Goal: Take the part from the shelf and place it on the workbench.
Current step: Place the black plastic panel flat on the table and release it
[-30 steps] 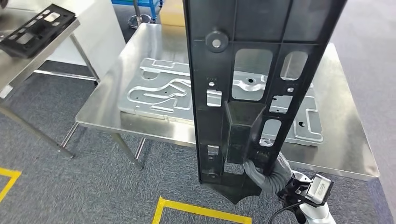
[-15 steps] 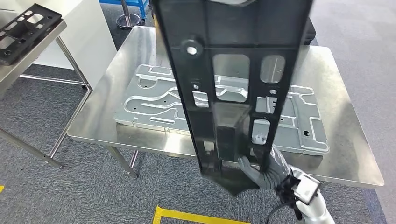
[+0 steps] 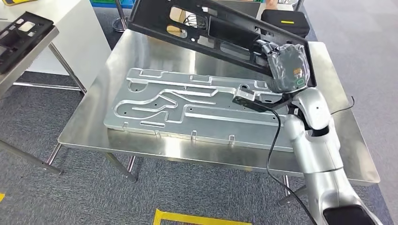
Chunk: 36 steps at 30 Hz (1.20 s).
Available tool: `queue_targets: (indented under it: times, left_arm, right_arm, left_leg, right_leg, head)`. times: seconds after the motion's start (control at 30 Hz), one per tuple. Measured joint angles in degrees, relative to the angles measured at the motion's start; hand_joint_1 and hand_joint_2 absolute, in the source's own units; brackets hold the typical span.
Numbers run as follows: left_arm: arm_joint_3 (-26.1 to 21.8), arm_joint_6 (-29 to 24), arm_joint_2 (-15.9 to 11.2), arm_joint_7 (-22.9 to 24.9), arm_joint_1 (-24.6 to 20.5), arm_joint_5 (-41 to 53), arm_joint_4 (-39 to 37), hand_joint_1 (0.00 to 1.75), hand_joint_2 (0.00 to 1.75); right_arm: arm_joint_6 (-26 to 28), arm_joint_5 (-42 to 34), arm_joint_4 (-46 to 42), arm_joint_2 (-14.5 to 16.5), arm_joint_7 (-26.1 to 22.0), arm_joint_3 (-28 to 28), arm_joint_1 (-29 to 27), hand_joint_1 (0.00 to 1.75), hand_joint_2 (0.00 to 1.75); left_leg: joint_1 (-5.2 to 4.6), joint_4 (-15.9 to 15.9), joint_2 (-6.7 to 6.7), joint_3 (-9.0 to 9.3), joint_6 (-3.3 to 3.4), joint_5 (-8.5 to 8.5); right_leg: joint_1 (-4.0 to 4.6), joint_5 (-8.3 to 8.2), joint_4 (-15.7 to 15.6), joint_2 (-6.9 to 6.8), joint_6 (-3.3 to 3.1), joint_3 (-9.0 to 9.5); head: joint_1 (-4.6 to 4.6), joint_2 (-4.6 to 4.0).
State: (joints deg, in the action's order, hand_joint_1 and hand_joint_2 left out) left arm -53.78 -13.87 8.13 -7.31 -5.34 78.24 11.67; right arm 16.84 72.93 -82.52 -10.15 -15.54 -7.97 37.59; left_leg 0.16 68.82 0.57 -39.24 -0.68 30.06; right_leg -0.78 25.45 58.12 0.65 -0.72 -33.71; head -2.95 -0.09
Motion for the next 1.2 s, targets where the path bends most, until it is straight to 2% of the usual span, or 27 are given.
queue_targets:
  times: [0.03, 0.07, 0.1, 0.13, 0.17, 0.23, 0.27, 0.33, 0.4, 0.47, 0.53, 0.57, 0.6, 0.63, 0.7, 0.73, 0.77, 0.83, 0.9, 0.97, 1.03, 1.07, 1.1, 1.13, 1.2]
  left_arm:
    - [0.12, 0.17, 0.01, 0.19, 0.04, 0.16, 0.00, 0.00, 1.75]
    - [0.27, 0.37, 0.00, 0.39, 0.09, 0.29, 0.00, 0.00, 1.75]
    - [0.43, 0.60, -0.01, 0.53, 0.13, 0.40, 0.00, 0.00, 1.75]
    - [0.59, 0.81, -0.04, 0.66, 0.15, 0.45, 0.00, 0.00, 1.75]
    - [0.76, 0.97, -0.08, 0.72, 0.16, 0.47, 0.00, 0.00, 1.75]
    - [0.97, 1.21, -0.17, 0.73, 0.14, 0.49, 0.00, 0.00, 1.75]
    - [1.03, 1.34, -0.19, 0.70, 0.12, 0.50, 0.00, 0.00, 1.75]
    - [1.11, 1.58, -0.19, 0.64, 0.12, 0.57, 0.00, 0.00, 1.75]
    - [1.15, 1.74, -0.20, 0.59, 0.15, 0.67, 0.00, 0.00, 1.75]
    - [1.15, 1.77, -0.22, 0.44, 0.10, 0.67, 0.00, 0.00, 1.75]
    - [1.15, 1.82, -0.26, 0.28, 0.06, 0.64, 0.00, 0.00, 1.75]
    - [1.15, 1.88, -0.29, 0.26, 0.07, 0.65, 0.00, 0.00, 1.75]
    - [1.15, 1.94, -0.33, 0.26, 0.09, 0.68, 0.00, 0.00, 1.75]
    - [1.15, 2.02, -0.36, 0.27, 0.12, 0.74, 0.00, 0.00, 1.75]
    - [1.17, 2.16, -0.39, 0.26, 0.13, 0.86, 0.00, 0.00, 1.75]
    - [1.17, 2.17, -0.39, 0.20, 0.10, 0.82, 0.00, 0.00, 1.75]
    - [1.17, 2.08, -0.40, -0.02, 0.07, 0.55, 0.00, 0.00, 1.75]
    - [1.09, 1.80, -0.44, -0.75, -0.01, -0.41, 0.00, 0.00, 1.75]
    - [0.98, 1.63, -0.54, -1.36, -0.02, -1.22, 0.00, 0.00, 0.87]
    - [0.93, 1.59, -0.67, -1.42, 0.00, -1.38, 0.00, 0.00, 0.00]
    - [0.95, 1.76, -0.75, -0.59, 0.06, -0.83, 0.00, 0.00, 0.00]
    - [0.96, 1.99, -0.78, 0.05, 0.10, -0.63, 0.00, 0.00, 0.00]
    - [0.96, 2.36, -0.81, 0.78, 0.11, -0.64, 0.00, 0.00, 0.00]
    - [0.93, 2.77, -0.85, 1.45, 0.10, -0.94, 0.00, 0.00, 0.00]
    - [0.78, 3.54, -0.96, 2.59, -0.01, -1.78, 0.00, 0.00, 0.00]
  right_arm:
    - [1.35, 1.61, 2.57, -0.03, 0.73, -0.13, 0.98, 1.75, 1.75]
    - [2.41, 3.37, 4.88, -0.03, 1.59, -0.32, 1.53, 1.75, 1.75]
    - [3.25, 5.33, 6.98, -0.03, 2.49, -0.58, 1.85, 1.75, 1.75]
    - [3.88, 7.33, 9.01, -0.03, 3.32, -0.86, 2.10, 1.75, 1.75]
    - [4.35, 9.14, 11.14, -0.03, 4.05, -1.18, 2.37, 1.75, 1.75]
    - [4.99, 11.19, 15.38, -0.03, 4.76, -1.83, 3.03, 1.75, 1.75]
    - [5.34, 11.51, 17.43, -0.03, 4.89, -2.14, 3.25, 1.75, 1.75]
    - [6.11, 11.66, 21.22, -0.03, 4.98, -2.65, 3.28, 1.75, 1.75]
    - [6.73, 11.72, 24.34, 0.15, 5.05, -3.01, 2.83, 0.87, 0.87]
    - [7.18, 12.30, 27.43, 0.88, 5.32, -3.46, 2.71, 0.00, 0.00]
    - [7.46, 13.21, 30.96, 2.06, 5.75, -3.97, 2.74, 0.00, 0.00]
    - [7.53, 13.54, 32.72, 2.70, 5.90, -4.20, 2.63, 0.00, 0.00]
    - [7.62, 13.76, 34.29, 3.34, 6.00, -4.37, 2.46, 0.00, 0.00]
    - [7.71, 13.87, 35.56, 3.98, 6.07, -4.50, 2.39, 0.00, 0.00]
    - [7.99, 13.94, 37.49, 5.15, 6.17, -4.64, 2.67, 0.00, 0.00]
    - [8.22, 13.86, 38.29, 5.73, 6.25, -4.67, 3.00, 0.00, 0.00]
    - [8.55, 13.67, 39.11, 6.26, 6.35, -4.69, 3.31, 0.00, 0.00]
    - [9.27, 13.13, 40.47, 7.03, 6.56, -4.70, 3.59, 0.00, 0.00]
    - [9.79, 12.67, 41.25, 7.22, 6.64, -4.70, 3.59, 0.00, 0.00]
    - [10.07, 12.47, 41.81, 7.10, 6.64, -4.71, 3.72, 0.00, 0.00]
    - [10.15, 12.44, 42.35, 6.85, 6.47, -4.81, 3.81, 0.00, 0.00]
    - [10.14, 12.38, 42.59, 6.75, 6.29, -4.87, 3.84, 0.00, 0.00]
    - [10.13, 12.26, 42.82, 6.70, 6.06, -4.94, 3.93, 0.00, 0.00]
    - [10.13, 12.04, 43.04, 6.68, 5.82, -4.98, 4.14, 0.00, 0.00]
    - [10.19, 11.18, 43.43, 6.67, 5.24, -5.03, 4.92, 0.00, 0.00]
  left_leg:
    - [0.10, 3.77, -0.02, -1.91, -0.12, 1.33]
    - [0.15, 6.04, -0.02, -3.14, -0.19, 1.66]
    - [0.19, 6.21, -0.02, -3.41, -0.20, 0.88]
    - [0.22, 4.09, -0.03, -2.57, -0.12, -0.94]
    - [0.25, 0.13, -0.05, -0.88, 0.07, -3.36]
    - [0.17, -7.04, -0.13, 2.46, 0.51, -6.19]
    - [0.13, -9.00, -0.15, 3.31, 0.71, -6.52]
    - [0.07, -9.87, -0.12, 3.59, 1.08, -6.08]
    - [0.25, -10.44, 0.04, 3.99, 1.65, -6.16]
    - [0.41, -11.05, 0.33, 4.48, 2.20, -6.20]
    - [0.37, -11.11, 0.66, 4.65, 2.46, -6.03]
    - [0.36, -11.08, 0.81, 4.71, 2.50, -5.92]
    - [0.36, -11.03, 0.93, 4.79, 2.49, -5.78]
    - [0.36, -10.94, 1.04, 4.90, 2.41, -5.62]
    - [0.33, -10.67, 1.28, 5.19, 2.06, -5.19]
    - [0.22, -10.51, 1.36, 5.30, 1.79, -4.94]
    - [0.13, -10.40, 1.45, 5.38, 1.50, -4.74]
    - [-0.04, -10.40, 1.57, 5.52, 0.87, -4.49]
    - [0.05, -10.10, 1.51, 5.49, 0.26, -3.99]
    - [0.23, -6.29, 0.96, 4.00, -0.26, -1.69]
    - [0.42, 1.51, 0.39, 0.56, -0.61, 1.91]
    - [0.49, 4.81, 0.25, -1.02, -0.73, 3.03]
    - [0.51, 6.32, 0.18, -1.80, -0.76, 3.12]
    - [0.52, 5.40, 0.16, -1.43, -0.69, 2.02]
    - [0.49, -1.78, 0.19, 1.80, -0.18, -1.94]
  right_leg:
    - [0.04, 0.05, 0.02, 0.08, -0.07, 0.02]
    - [0.07, 0.15, 0.05, 0.19, -0.10, 0.10]
    - [0.08, 0.25, 0.07, 0.36, -0.09, 0.22]
    - [0.07, 0.41, 0.11, 0.54, -0.02, 0.43]
    - [0.07, 0.64, 0.16, 0.72, 0.10, 0.64]
    - [0.24, 1.05, 0.36, 1.01, 0.49, 0.71]
    - [0.33, 1.12, 0.41, 1.09, 0.75, 0.59]
    - [0.40, 1.07, 0.24, 1.20, 1.29, 0.43]
    - [0.31, 1.61, 0.62, 1.04, 1.89, 0.40]
    - [0.21, 3.88, 4.89, 0.55, 2.45, -1.67]
    - [0.15, 6.71, 12.46, 0.23, 2.84, -6.05]
    - [0.10, 7.19, 15.21, 0.18, 2.95, -7.95]
    - [0.05, 6.56, 15.98, 0.13, 3.00, -8.95]
    - [0.02, 4.88, 14.50, 0.08, 2.98, -8.79]
    - [0.04, 0.36, 6.85, -0.02, 2.71, -5.85]
    - [0.18, -1.16, 3.42, 0.06, 2.42, -4.42]
    - [0.34, -1.91, 1.23, 0.17, 2.09, -3.52]
    - [0.70, -1.97, 0.37, 0.48, 1.39, -3.23]
    - [0.44, -2.04, 0.16, 0.67, 0.73, -2.92]
    - [0.06, -2.11, -0.13, 0.81, 0.09, -2.45]
    - [0.07, -2.02, -0.06, 0.90, -0.27, -2.30]
    - [0.10, -2.02, 0.03, 1.00, -0.35, -2.29]
    - [0.12, -2.01, 0.16, 1.16, -0.38, -2.30]
    - [0.12, -2.01, 0.31, 1.36, -0.38, -2.31]
    - [0.12, -1.89, 0.60, 1.80, -0.23, -2.34]
  head:
    - [0.00, 0.00]
    - [0.00, 0.00]
    - [0.00, 0.00]
    - [0.00, 0.00]
    - [0.00, -0.01]
    - [0.00, -0.01]
    - [0.02, -0.01]
    - [0.02, -0.01]
    - [0.02, 0.00]
    - [0.03, 0.00]
    - [0.03, -0.01]
    - [0.03, -0.01]
    - [0.03, -0.01]
    - [0.03, -0.01]
    - [0.03, 0.00]
    - [0.03, 0.00]
    - [0.03, -0.01]
    - [0.02, -0.01]
    - [0.02, -0.01]
    - [0.02, -0.01]
    - [0.02, 0.00]
    - [0.02, 0.00]
    - [0.02, 0.00]
    - [0.02, -0.01]
    - [0.02, -0.01]
